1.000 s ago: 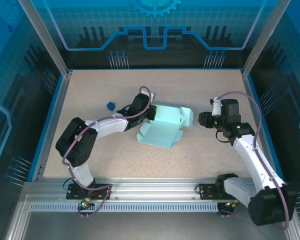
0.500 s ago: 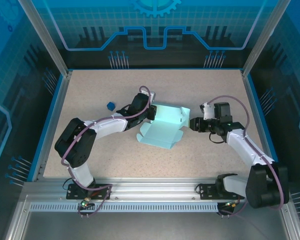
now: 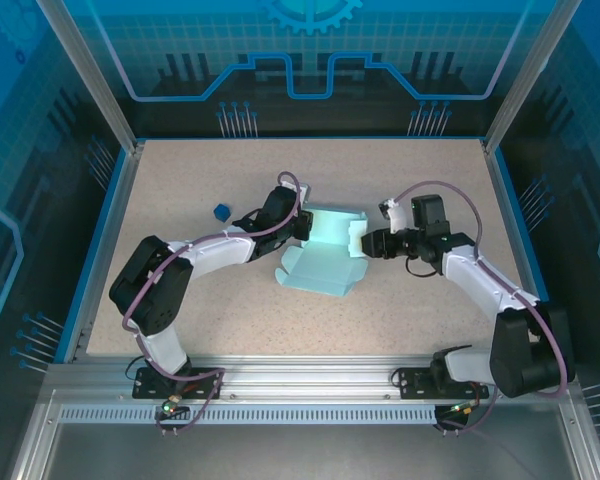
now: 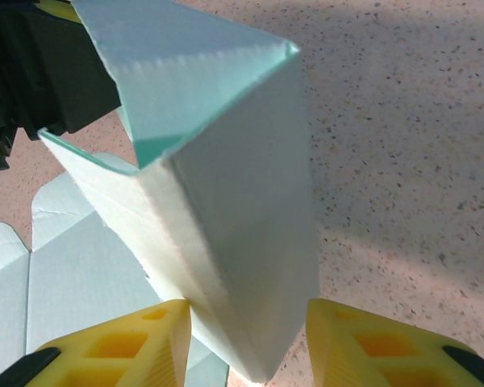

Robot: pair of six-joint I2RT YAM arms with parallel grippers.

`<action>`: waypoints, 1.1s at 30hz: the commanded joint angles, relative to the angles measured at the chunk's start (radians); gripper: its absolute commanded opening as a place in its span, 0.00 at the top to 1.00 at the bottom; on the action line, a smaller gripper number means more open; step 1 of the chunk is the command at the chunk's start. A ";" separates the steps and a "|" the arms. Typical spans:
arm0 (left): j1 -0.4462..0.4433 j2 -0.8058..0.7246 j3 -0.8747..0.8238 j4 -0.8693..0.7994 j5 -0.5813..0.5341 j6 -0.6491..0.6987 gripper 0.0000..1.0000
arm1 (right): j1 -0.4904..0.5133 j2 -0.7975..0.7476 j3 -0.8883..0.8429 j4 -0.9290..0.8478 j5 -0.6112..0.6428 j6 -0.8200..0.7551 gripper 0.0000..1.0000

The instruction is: Fold the paper box

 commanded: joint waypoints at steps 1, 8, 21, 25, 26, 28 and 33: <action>-0.008 -0.039 0.002 -0.001 0.043 -0.009 0.96 | 0.029 0.016 0.045 0.028 0.001 -0.024 0.57; -0.011 -0.042 0.005 -0.001 0.051 -0.012 0.96 | 0.100 0.028 0.079 0.020 0.158 -0.024 0.61; -0.013 -0.038 0.006 -0.001 0.057 -0.012 0.96 | 0.324 0.081 0.168 -0.034 0.712 0.038 0.61; -0.012 -0.038 0.006 -0.001 0.058 -0.013 0.96 | 0.369 0.141 0.224 -0.091 0.848 0.064 0.65; -0.012 -0.039 0.005 0.000 0.058 -0.013 0.96 | 0.378 0.154 0.233 -0.104 0.878 0.068 0.66; -0.012 -0.039 0.005 0.001 0.058 -0.013 0.96 | 0.395 0.181 0.255 -0.128 0.940 0.081 0.68; -0.014 -0.039 0.004 -0.001 0.056 -0.013 0.96 | 0.419 0.231 0.296 -0.181 1.051 0.107 0.75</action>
